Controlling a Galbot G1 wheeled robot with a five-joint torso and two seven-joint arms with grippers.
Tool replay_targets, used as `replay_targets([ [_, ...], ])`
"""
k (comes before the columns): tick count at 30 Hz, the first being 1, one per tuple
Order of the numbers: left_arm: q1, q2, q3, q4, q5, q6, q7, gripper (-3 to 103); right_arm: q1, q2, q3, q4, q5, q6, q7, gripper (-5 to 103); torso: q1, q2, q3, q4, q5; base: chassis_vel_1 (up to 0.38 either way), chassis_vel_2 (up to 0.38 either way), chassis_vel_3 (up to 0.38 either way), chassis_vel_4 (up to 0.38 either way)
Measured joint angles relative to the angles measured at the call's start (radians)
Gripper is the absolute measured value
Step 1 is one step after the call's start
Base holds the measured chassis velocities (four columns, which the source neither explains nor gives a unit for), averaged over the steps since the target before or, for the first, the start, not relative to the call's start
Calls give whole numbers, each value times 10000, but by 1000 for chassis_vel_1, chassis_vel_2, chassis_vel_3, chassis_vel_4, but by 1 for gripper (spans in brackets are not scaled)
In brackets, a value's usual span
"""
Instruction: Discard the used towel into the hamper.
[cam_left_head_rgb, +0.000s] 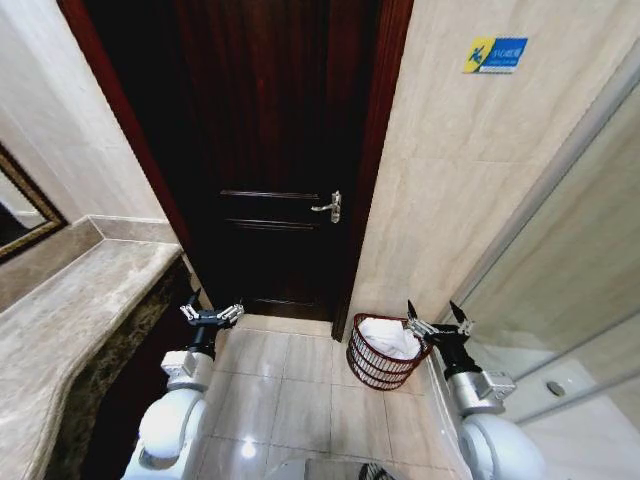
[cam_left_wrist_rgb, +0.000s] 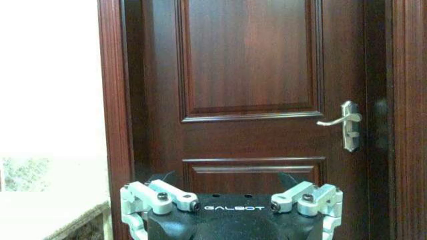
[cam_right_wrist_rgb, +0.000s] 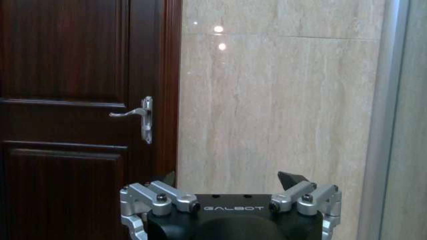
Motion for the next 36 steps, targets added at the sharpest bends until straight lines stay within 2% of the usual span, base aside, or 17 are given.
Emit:
replay_targets([
  [36, -1, 0, 0, 0, 0, 0, 0, 100, 0, 0, 0, 0, 0, 1, 1, 100, -4, -6, -4, 3, 1, 79, -89, -78, 86],
])
